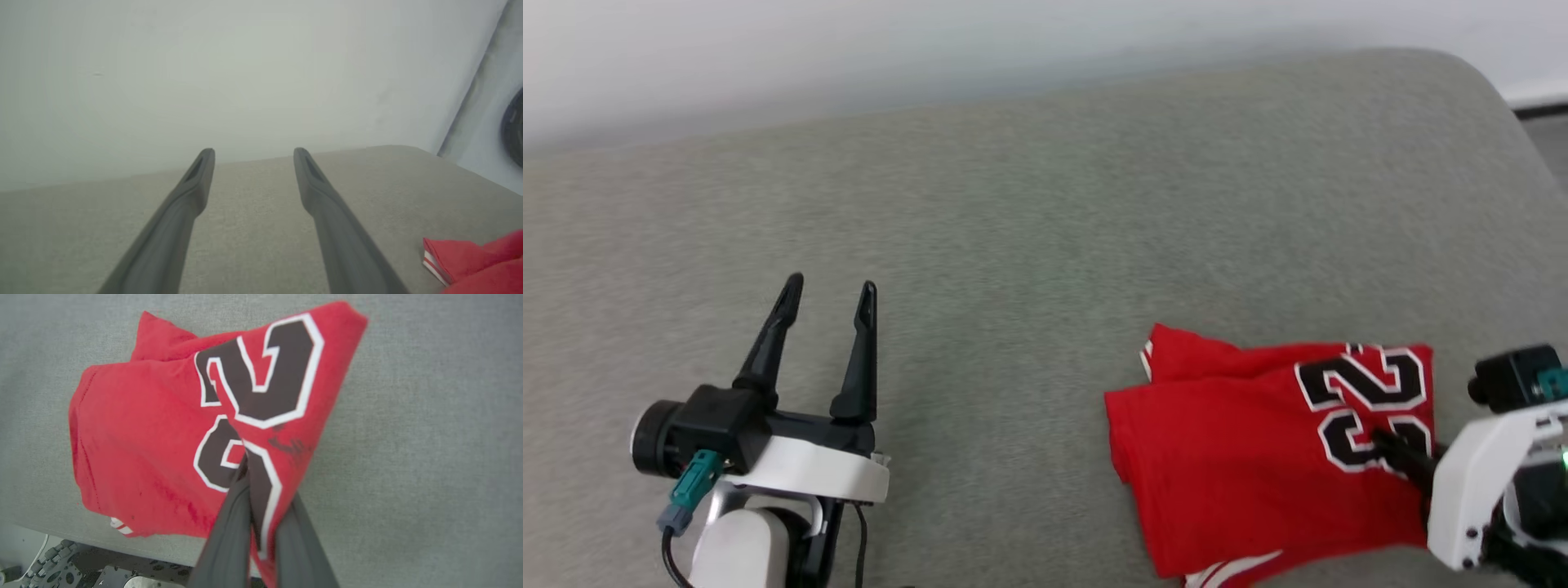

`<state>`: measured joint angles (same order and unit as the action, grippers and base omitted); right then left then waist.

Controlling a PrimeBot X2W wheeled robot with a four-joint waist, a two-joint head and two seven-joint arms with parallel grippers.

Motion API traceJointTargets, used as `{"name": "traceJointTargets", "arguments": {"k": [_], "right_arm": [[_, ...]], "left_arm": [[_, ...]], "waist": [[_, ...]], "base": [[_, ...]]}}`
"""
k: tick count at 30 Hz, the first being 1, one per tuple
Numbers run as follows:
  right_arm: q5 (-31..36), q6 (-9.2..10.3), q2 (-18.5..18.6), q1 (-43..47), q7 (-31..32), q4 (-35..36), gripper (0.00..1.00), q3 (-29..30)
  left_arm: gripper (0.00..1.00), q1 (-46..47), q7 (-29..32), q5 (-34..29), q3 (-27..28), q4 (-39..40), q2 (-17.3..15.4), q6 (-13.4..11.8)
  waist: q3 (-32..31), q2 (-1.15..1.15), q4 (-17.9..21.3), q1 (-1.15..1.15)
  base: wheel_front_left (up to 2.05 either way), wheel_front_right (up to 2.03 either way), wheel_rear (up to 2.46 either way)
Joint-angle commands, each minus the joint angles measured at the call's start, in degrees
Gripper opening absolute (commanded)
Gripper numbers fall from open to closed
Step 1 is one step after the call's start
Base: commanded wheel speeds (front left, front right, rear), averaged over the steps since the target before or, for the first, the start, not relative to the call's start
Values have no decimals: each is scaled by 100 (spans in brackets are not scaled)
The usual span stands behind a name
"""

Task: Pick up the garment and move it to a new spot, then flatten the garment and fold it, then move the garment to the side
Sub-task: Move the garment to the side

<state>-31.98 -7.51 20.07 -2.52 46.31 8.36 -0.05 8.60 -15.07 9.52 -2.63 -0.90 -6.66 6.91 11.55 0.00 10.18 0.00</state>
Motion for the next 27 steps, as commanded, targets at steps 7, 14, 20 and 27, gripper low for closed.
{"name": "traceJointTargets", "arguments": {"k": [7,14,20,27], "right_arm": [[107,4,141,-1100,-420,-416,0,-31],[372,4,409,-1987,-743,-1059,0,537],[513,4,550,-2652,-987,-1655,0,1251],[869,5,802,-3224,-1321,-2259,0,1880]], "left_arm": [[100,408,98,-103,-150,303,-276,33],[100,800,414,-169,-308,857,-608,47],[100,1183,736,-173,-413,1421,-827,47],[100,1618,1043,-160,-463,1926,-1062,53]], "waist": [[1012,0,1074,0],[1697,0,1184,0],[2332,0,1065,0],[2945,0,939,0]], "base": [[0,0,0],[0,0,0],[0,0,0],[0,0,0]]}}
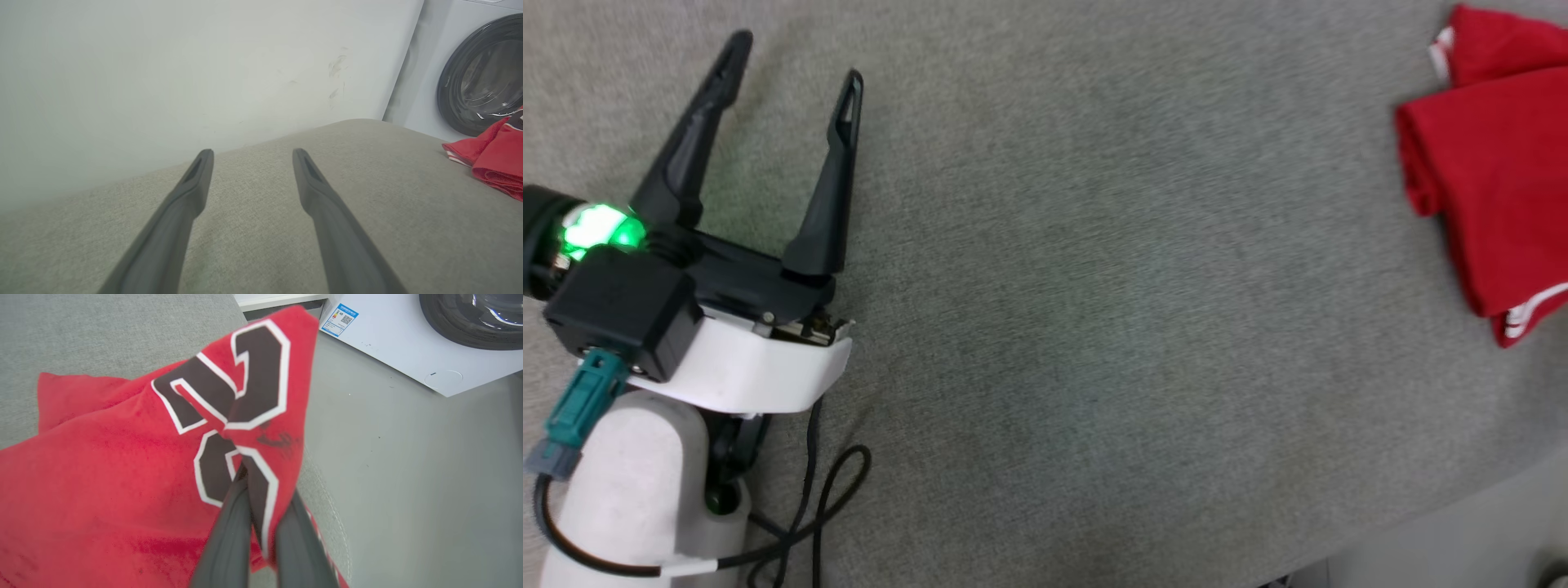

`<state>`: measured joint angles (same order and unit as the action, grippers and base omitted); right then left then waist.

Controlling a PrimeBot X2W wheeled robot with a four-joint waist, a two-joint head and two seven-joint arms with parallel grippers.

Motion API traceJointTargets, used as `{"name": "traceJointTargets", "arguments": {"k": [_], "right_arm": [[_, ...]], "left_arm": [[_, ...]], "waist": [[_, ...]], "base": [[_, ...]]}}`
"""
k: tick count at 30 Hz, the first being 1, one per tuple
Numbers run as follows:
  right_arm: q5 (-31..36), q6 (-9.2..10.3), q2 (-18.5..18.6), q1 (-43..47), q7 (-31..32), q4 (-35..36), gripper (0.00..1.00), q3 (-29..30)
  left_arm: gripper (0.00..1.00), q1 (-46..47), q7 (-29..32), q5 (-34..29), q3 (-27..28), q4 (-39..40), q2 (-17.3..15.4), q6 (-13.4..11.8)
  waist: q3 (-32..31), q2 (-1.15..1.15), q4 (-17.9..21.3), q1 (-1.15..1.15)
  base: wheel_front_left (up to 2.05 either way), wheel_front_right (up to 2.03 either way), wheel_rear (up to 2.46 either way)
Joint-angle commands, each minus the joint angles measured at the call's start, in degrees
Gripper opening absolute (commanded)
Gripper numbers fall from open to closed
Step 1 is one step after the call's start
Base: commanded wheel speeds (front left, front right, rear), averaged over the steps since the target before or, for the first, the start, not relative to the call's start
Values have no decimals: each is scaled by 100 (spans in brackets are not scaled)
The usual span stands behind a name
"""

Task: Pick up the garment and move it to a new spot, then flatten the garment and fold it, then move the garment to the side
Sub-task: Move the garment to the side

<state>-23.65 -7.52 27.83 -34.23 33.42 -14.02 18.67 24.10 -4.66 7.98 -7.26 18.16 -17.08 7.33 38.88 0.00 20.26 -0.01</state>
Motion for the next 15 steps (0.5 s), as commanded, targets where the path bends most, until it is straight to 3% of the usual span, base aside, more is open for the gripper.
{"name": "traceJointTargets", "arguments": {"k": [1,7,8,10,11,15], "right_arm": [[35,7,7,-135,-86,-144,0,82],[355,7,-74,-450,-664,-882,0,252],[435,7,-63,-471,-769,-1001,5,264],[525,7,-62,-540,-933,-1241,46,301],[588,6,-54,-560,-1025,-1341,100,305],[802,7,1,-651,-1458,-1711,100,413]], "left_arm": [[100,117,37,-4,-19,73,-40,11],[100,248,108,13,-160,157,-81,14],[100,258,105,19,-183,148,-71,14],[100,277,93,38,-213,130,-55,13],[100,277,86,45,-227,122,-50,11],[100,222,23,74,-242,61,-19,-32]], "waist": [[268,0,-84,1],[429,0,-218,1],[435,0,-246,1],[435,0,-293,1],[430,0,-315,1],[342,0,-392,1]], "base": [[0,0,0],[0,0,0],[0,0,0],[0,0,0],[0,0,0],[0,0,0]]}}
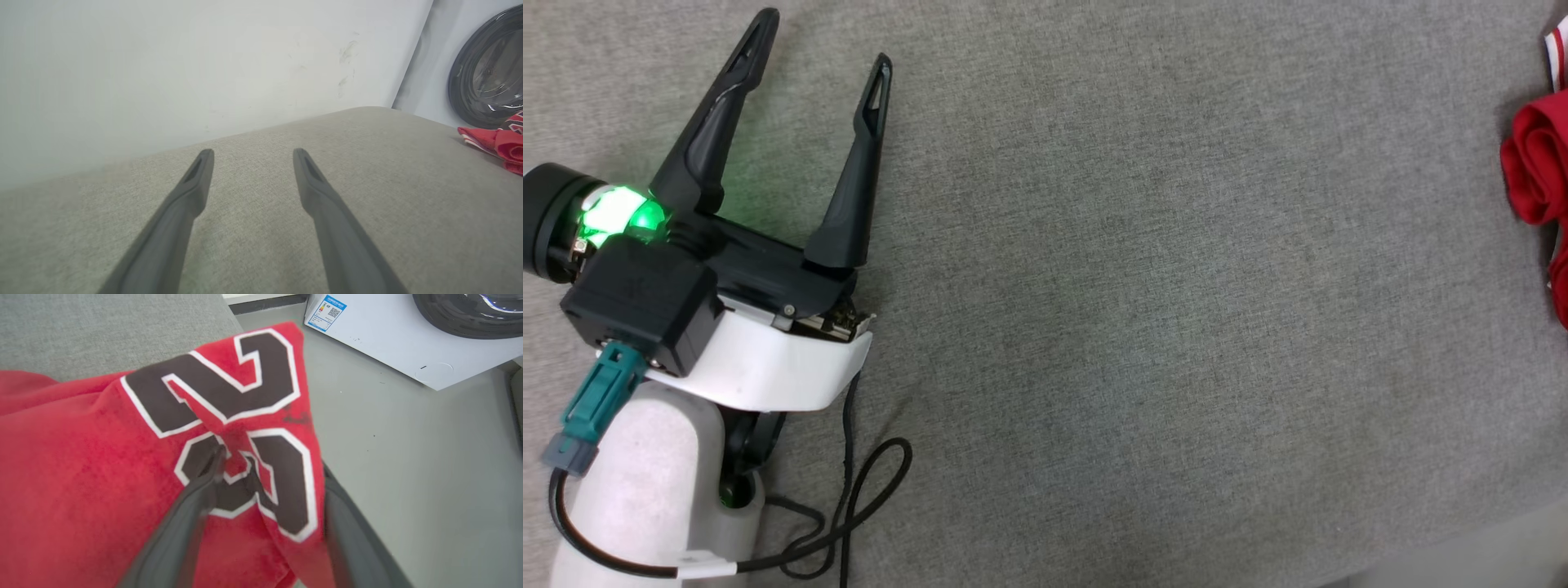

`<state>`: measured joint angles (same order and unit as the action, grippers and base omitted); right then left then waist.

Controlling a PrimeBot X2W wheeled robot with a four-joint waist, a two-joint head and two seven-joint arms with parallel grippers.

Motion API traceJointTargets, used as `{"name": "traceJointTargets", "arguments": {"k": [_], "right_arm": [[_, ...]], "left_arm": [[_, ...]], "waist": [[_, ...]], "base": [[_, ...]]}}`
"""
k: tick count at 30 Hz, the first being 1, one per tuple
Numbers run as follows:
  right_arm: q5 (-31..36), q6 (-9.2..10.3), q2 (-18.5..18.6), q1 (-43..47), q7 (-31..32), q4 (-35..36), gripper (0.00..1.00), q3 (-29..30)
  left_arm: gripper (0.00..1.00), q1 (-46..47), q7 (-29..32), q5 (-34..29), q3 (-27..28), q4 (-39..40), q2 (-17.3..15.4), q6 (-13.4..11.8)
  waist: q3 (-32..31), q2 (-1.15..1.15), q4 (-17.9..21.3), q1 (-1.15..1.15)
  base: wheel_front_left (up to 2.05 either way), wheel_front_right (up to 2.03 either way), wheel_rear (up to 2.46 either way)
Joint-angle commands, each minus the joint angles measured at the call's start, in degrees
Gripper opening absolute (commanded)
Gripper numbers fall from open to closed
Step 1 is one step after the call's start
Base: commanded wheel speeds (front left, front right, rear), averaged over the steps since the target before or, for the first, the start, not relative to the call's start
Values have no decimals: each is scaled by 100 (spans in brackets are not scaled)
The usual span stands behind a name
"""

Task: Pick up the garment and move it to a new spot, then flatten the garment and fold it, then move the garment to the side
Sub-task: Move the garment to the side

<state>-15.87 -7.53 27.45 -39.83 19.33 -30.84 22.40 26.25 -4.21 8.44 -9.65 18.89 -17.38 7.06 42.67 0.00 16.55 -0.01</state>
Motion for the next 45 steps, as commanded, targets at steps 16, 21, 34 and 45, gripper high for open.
{"name": "traceJointTargets", "arguments": {"k": [16,21,34,45], "right_arm": [[1340,8,-54,328,-2443,-756,100,678],[1140,8,-272,743,-2858,-564,100,545],[1053,8,-1535,2528,-2994,1179,100,-36],[1111,8,-2371,3761,-2403,2928,100,-921]], "left_arm": [[100,-760,-636,342,-107,-1011,373,-224],[100,-981,-773,466,-115,-1334,556,-328],[100,-1699,-1025,647,-136,-2149,833,-484],[100,-2128,-1090,750,143,-2493,862,-676]], "waist": [[-1511,0,-259,1],[-1953,0,-386,1],[-3121,0,-837,1],[-3663,0,-1330,1]], "base": [[0,0,0],[0,0,0],[0,0,0],[0,0,0]]}}
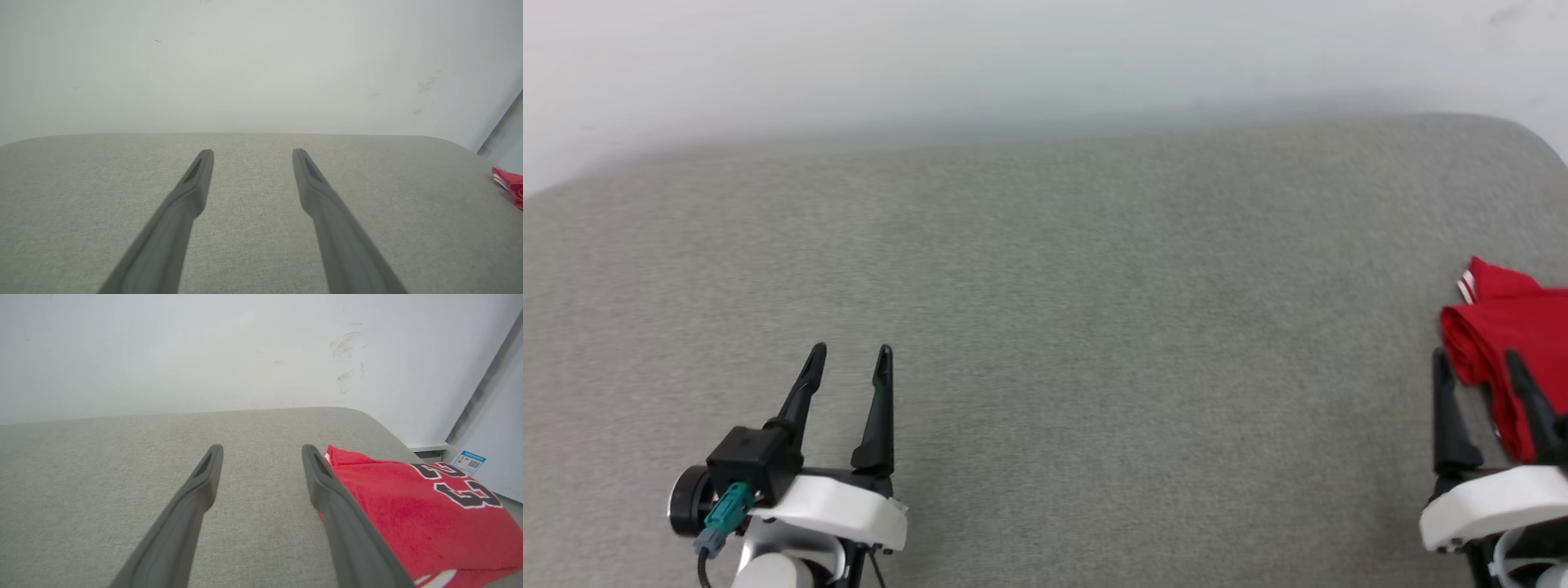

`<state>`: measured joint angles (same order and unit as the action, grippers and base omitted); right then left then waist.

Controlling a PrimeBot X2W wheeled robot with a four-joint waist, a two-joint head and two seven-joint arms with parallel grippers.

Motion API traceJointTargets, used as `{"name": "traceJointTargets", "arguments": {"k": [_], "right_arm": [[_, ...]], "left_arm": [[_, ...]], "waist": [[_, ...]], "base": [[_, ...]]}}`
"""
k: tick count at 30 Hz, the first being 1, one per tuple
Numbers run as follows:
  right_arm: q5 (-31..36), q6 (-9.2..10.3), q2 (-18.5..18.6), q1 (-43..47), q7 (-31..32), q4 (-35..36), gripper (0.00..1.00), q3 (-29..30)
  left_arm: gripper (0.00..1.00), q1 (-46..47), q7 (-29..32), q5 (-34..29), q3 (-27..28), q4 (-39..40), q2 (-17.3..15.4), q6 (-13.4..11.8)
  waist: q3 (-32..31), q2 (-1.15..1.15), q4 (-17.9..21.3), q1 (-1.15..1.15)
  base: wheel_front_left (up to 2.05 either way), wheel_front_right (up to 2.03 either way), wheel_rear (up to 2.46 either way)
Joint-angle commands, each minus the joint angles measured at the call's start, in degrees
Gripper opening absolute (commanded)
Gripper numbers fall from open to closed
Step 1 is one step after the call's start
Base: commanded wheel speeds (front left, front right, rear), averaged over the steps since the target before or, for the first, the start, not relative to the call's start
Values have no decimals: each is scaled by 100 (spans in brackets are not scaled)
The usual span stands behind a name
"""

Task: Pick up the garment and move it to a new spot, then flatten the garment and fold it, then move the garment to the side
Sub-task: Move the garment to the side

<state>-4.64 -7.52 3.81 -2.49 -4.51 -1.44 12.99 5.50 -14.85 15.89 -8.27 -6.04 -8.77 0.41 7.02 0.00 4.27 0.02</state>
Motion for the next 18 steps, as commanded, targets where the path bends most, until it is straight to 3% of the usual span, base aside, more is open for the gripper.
{"name": "traceJointTargets", "arguments": {"k": [1,10,18], "right_arm": [[-18,7,-33,120,49,104,100,-51],[-112,7,-94,745,494,1043,100,-596],[-143,7,-95,1256,791,1534,100,-606]], "left_arm": [[100,-83,-26,23,36,-26,0,-35],[100,-453,-37,59,304,-159,-83,-177],[100,-769,-38,43,256,-179,-84,-117]], "waist": [[-138,0,-155,-2],[-534,0,-485,-2],[-813,0,-522,-2]], "base": [[0,0,0],[0,0,0],[0,0,0]]}}
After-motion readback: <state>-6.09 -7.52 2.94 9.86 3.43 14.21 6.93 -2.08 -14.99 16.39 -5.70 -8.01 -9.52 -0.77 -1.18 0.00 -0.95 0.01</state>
